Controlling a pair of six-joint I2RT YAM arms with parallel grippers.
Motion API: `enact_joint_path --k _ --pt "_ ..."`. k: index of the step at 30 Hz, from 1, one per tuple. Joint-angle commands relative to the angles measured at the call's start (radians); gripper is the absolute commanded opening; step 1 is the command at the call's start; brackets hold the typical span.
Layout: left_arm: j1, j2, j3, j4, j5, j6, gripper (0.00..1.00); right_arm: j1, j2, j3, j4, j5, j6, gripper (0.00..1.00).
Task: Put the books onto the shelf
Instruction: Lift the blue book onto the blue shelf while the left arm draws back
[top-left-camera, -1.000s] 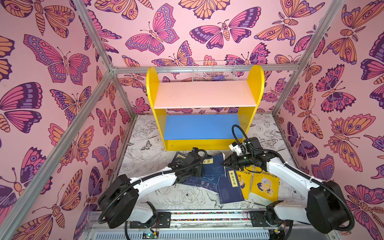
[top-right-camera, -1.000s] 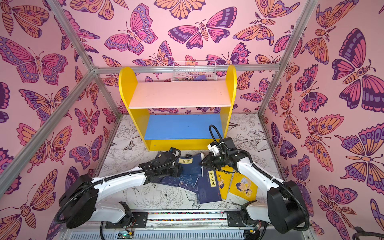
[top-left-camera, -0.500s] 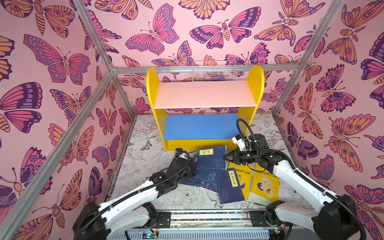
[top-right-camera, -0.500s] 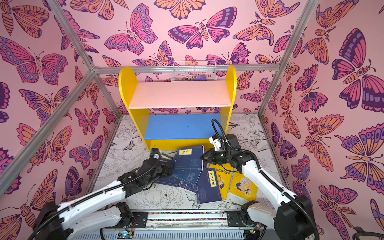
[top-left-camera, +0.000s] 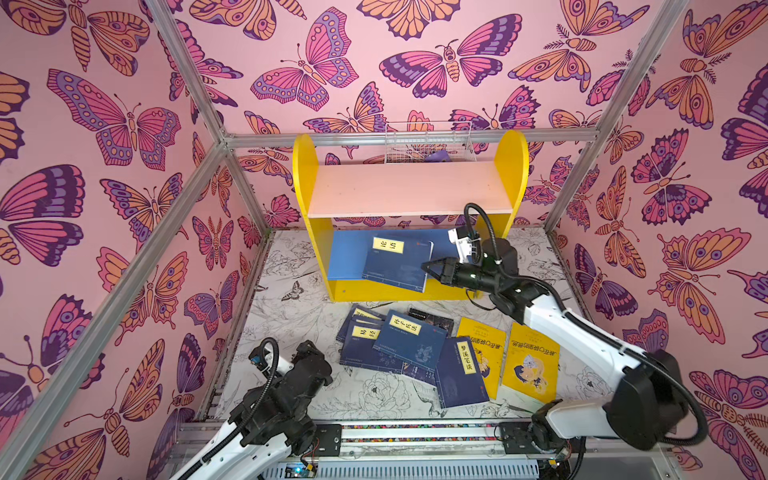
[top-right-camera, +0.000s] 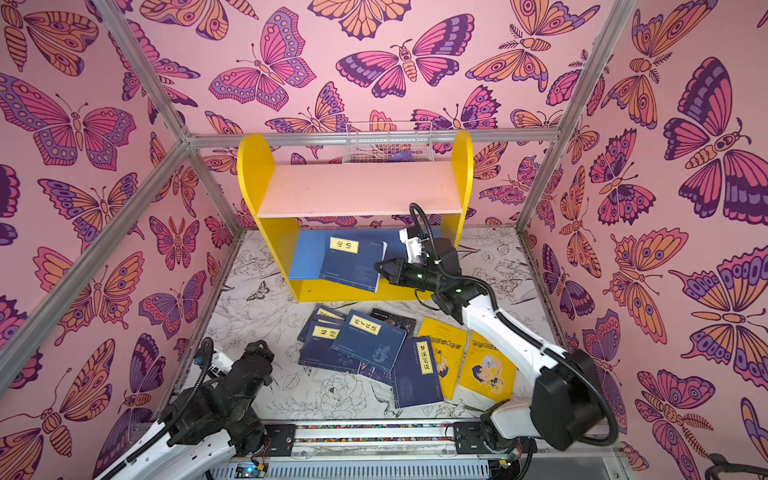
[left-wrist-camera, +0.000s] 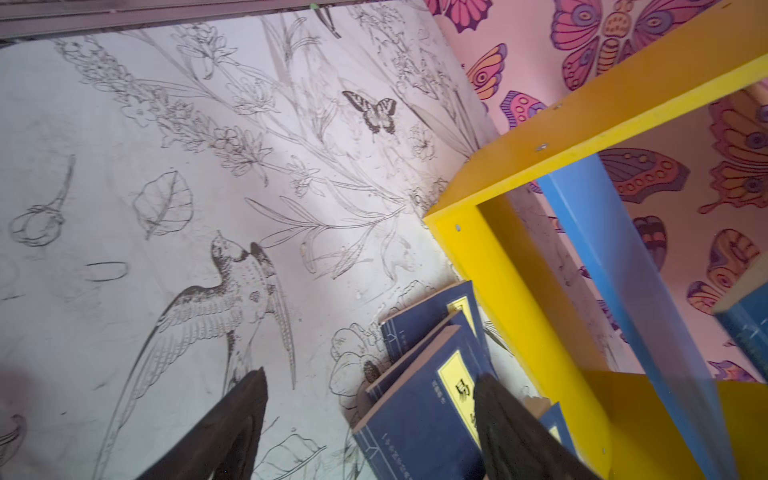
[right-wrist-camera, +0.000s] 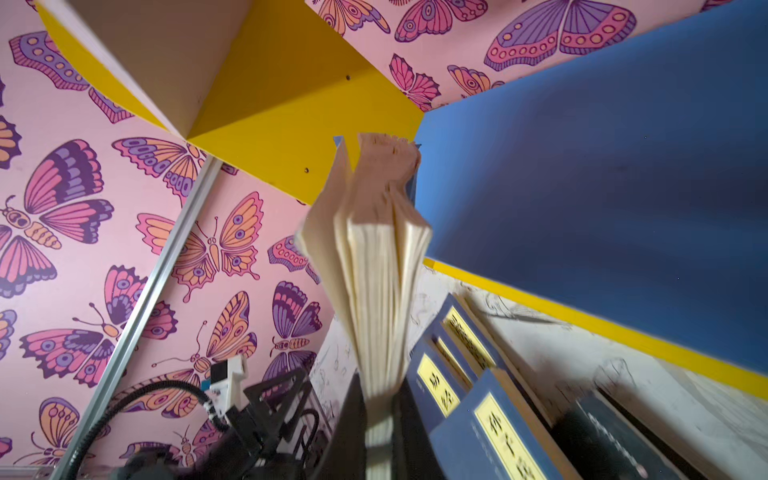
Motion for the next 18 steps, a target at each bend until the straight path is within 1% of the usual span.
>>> enact_joint_path --k 1,3,8,11,14,18 --pt "0.005 0.044 -0.008 -0.09 0.013 -0.055 0.81 0.029 0.102 0.062 0.275 0.077 0.088 0.0" --pt "0.003 0.069 -0.002 -0.085 0.021 -0.044 0.81 0.04 0.195 0.117 0.311 0.076 0.104 0.0" --pt "0.004 0.093 0.018 -0.071 0.018 0.001 0.81 0.052 0.349 0.254 0.291 0.012 0.138 0.0" --pt "0.004 0.085 0.019 -0.069 0.011 0.008 0.82 0.051 0.418 0.359 0.159 -0.063 0.127 0.0" --pt "0.003 0.075 0.009 -0.068 0.014 0.003 0.82 0.051 0.469 0.435 0.07 -0.155 0.119 0.0" --pt "0.004 0.075 -0.001 -0.057 0.024 0.005 0.82 0.047 0.537 0.516 -0.021 -0.222 0.115 0.0"
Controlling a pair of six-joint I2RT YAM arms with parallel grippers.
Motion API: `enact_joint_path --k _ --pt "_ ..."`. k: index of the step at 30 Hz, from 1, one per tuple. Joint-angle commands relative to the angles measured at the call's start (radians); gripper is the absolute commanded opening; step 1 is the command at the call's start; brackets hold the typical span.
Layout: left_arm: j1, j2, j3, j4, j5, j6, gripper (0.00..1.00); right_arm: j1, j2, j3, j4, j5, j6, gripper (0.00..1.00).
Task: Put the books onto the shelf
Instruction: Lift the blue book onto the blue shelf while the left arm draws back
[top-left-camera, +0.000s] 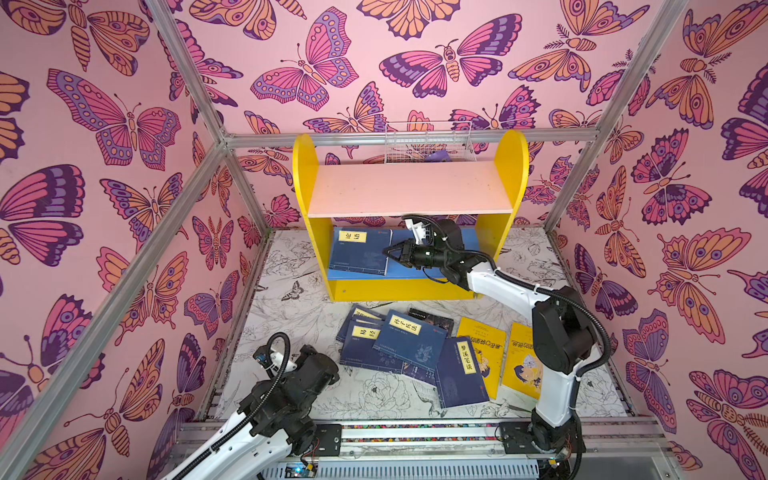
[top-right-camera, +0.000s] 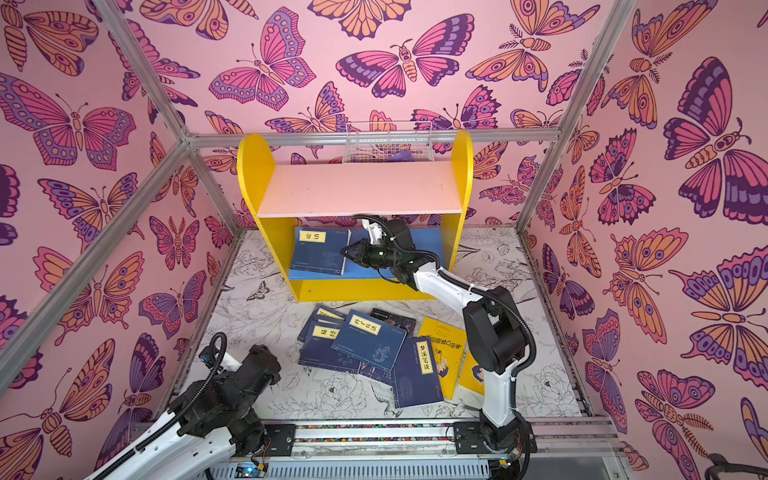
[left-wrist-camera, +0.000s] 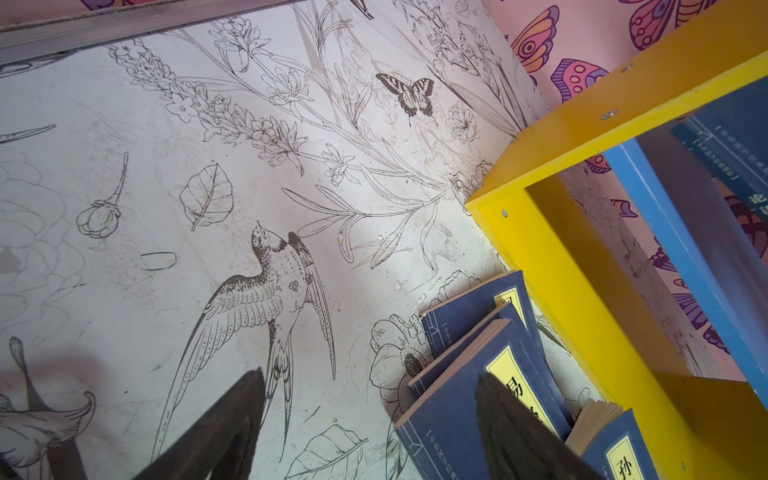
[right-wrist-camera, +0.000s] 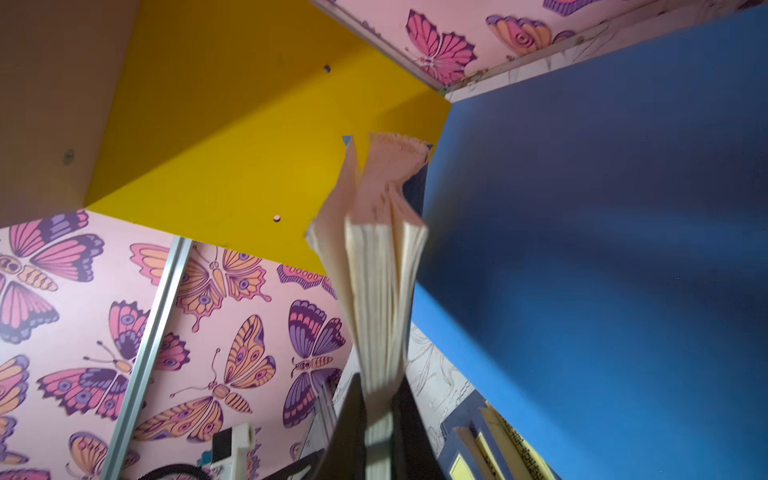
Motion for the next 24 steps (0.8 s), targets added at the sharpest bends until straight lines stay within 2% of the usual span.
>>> enact_joint_path --k 1,8,12,15,19,22,24 --pt "0.004 -0.006 -0.006 -0.018 0.001 0.018 0.82 -0.005 0.06 0.102 -0.094 -0.113 0.013 0.0" --pt "0.004 0.008 0.006 -0.009 0.006 0.031 0.82 -0.021 0.143 0.171 -0.136 -0.114 0.004 0.0" --pt "0.003 0.021 0.008 -0.002 0.013 0.033 0.82 -0.023 0.182 0.229 -0.219 -0.092 -0.056 0.01" --pt "0.004 0.032 0.007 0.01 0.019 0.031 0.82 -0.023 0.195 0.266 -0.298 -0.038 -0.107 0.15" --pt "0.004 0.048 0.008 0.03 0.025 0.03 0.82 -0.023 0.188 0.29 -0.379 0.088 -0.17 0.4" --pt "0.003 0.059 0.008 0.043 0.03 0.031 0.82 -0.022 0.17 0.288 -0.389 0.163 -0.199 0.59" --pt "0.003 0.065 0.01 0.047 0.034 0.036 0.82 -0.02 0.147 0.274 -0.391 0.212 -0.216 0.67"
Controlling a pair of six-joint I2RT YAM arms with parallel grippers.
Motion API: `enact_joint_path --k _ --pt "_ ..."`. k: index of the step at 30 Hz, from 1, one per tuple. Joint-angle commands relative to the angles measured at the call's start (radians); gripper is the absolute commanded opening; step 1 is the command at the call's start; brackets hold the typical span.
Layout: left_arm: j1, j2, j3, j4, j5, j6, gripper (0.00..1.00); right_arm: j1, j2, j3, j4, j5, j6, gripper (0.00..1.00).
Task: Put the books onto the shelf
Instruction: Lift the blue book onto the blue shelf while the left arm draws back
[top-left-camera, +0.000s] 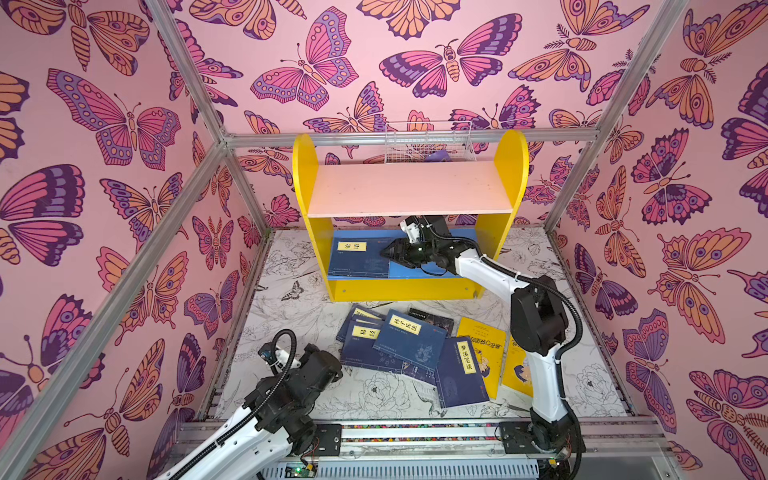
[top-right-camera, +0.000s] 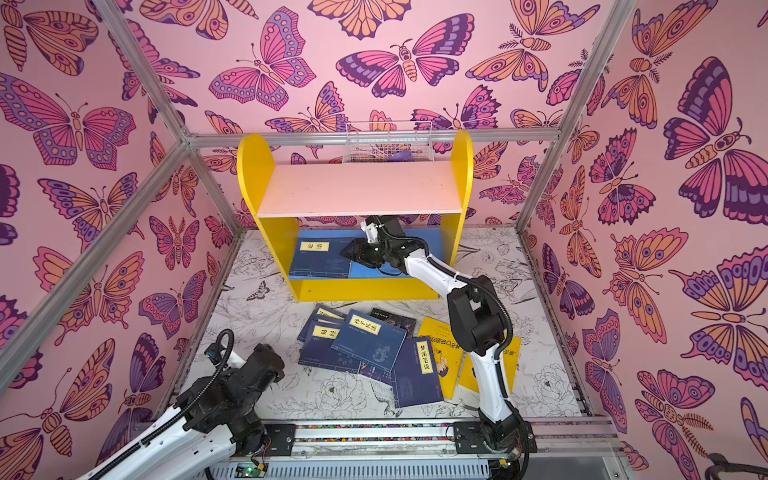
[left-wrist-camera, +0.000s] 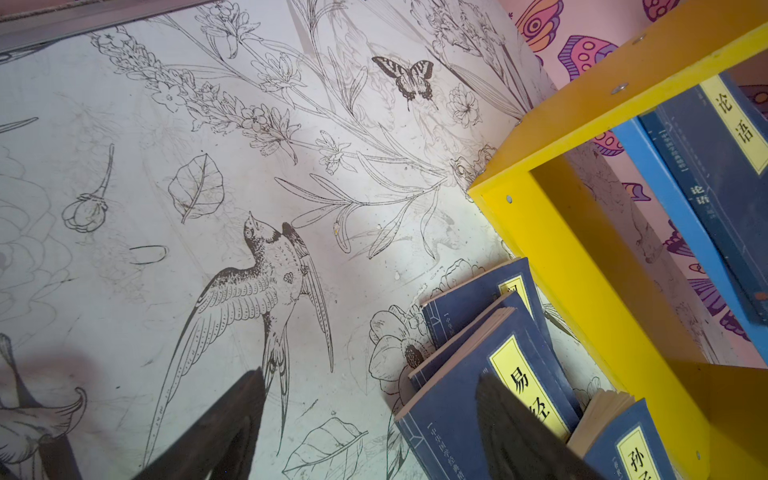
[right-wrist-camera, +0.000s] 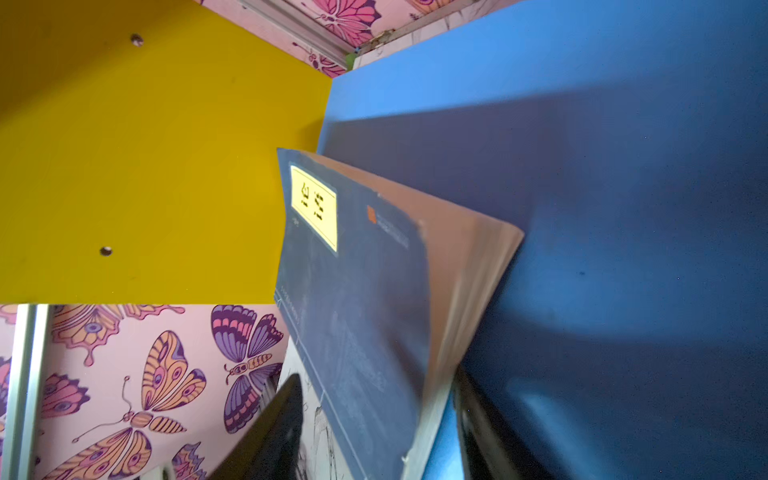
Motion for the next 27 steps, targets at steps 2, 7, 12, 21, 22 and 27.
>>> enact_joint_path --k 2,7,12,21,22,27 --pt "0.003 0.012 0.013 0.014 0.005 0.017 0.83 0.011 -0.082 -0.004 -0.064 0.184 -0.106 0.74" --pt "0.003 0.015 0.01 0.021 0.005 0.022 0.84 0.051 -0.178 -0.064 -0.136 0.329 -0.298 0.78" --pt "0.003 0.023 -0.001 0.035 0.013 0.024 0.84 0.092 -0.237 -0.156 -0.184 0.306 -0.482 0.75" --pt "0.004 0.026 -0.019 0.054 0.021 0.021 0.84 0.167 -0.198 -0.138 -0.291 0.406 -0.678 0.74" --pt "0.003 0.025 -0.02 0.053 0.022 0.021 0.84 0.172 -0.186 -0.124 -0.307 0.424 -0.689 0.74" --pt "0.005 0.01 -0.028 0.054 0.024 0.015 0.84 0.194 -0.128 -0.048 -0.369 0.5 -0.755 0.71"
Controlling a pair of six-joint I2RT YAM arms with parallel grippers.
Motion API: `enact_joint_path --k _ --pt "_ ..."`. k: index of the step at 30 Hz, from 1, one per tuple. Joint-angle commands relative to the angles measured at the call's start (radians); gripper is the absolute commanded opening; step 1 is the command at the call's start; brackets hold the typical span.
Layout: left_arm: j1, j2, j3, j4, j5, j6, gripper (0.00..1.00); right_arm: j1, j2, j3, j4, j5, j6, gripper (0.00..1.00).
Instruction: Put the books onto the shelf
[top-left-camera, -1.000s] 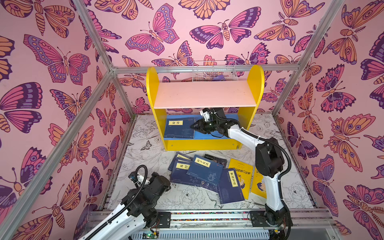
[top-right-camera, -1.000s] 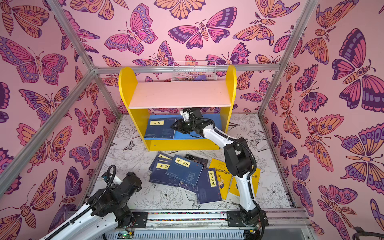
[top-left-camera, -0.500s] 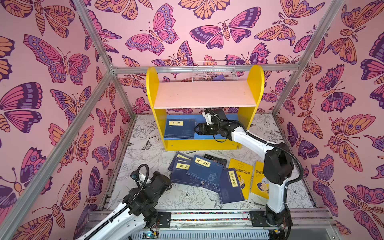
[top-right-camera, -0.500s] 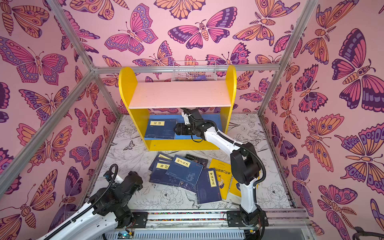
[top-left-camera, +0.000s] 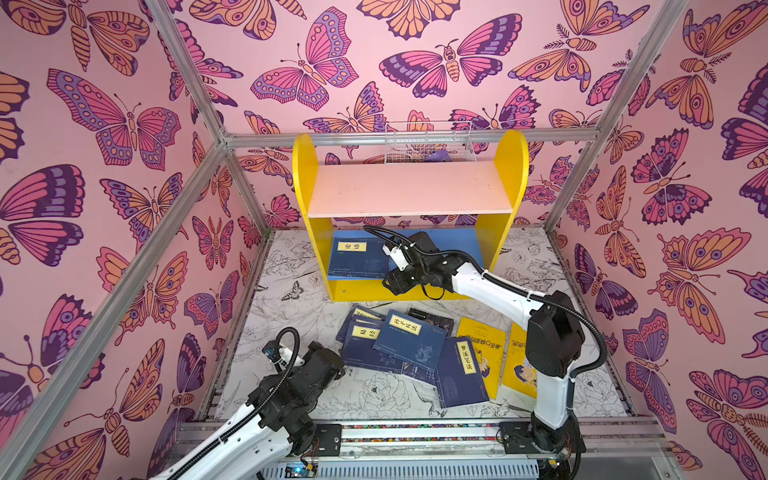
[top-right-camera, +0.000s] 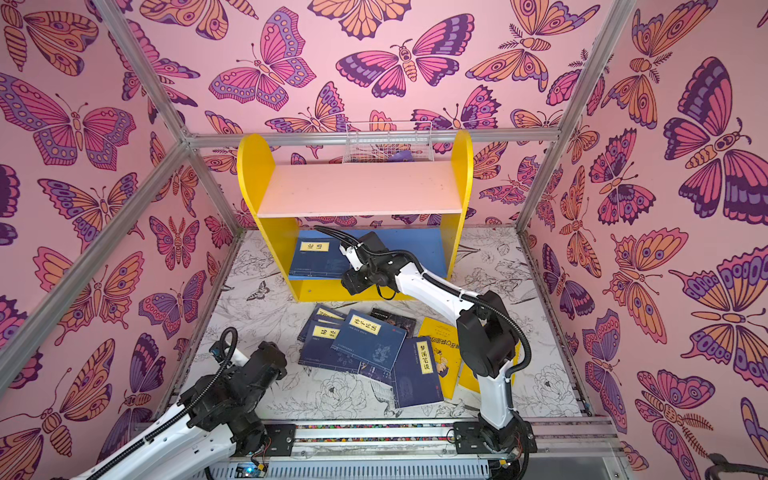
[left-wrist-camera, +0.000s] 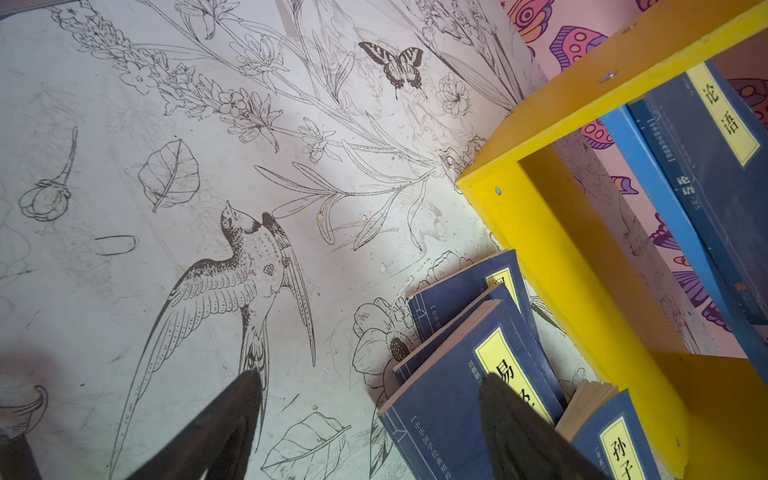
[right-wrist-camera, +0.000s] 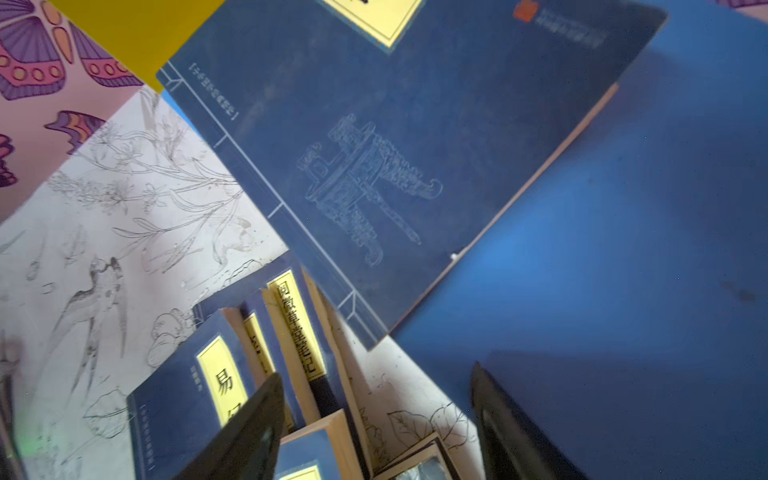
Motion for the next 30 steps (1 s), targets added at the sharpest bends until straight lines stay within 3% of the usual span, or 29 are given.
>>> enact_joint_path --k 1,15,25,30 --pt "0.004 -0.016 -0.024 -0.009 0.003 0.01 0.84 0.017 0.054 0.066 -0.081 0.075 -0.096 0.7" --pt "0.006 -0.024 -0.024 -0.01 -0.014 0.015 0.84 0.017 0.171 0.237 -0.143 0.094 -0.19 0.62" --pt "0.006 -0.021 -0.026 -0.007 -0.005 0.027 0.83 0.017 0.195 0.286 -0.127 -0.021 -0.217 0.62" --pt "0.006 0.015 0.0 0.04 0.004 0.131 0.84 0.016 0.096 0.195 -0.035 0.078 -0.165 0.68"
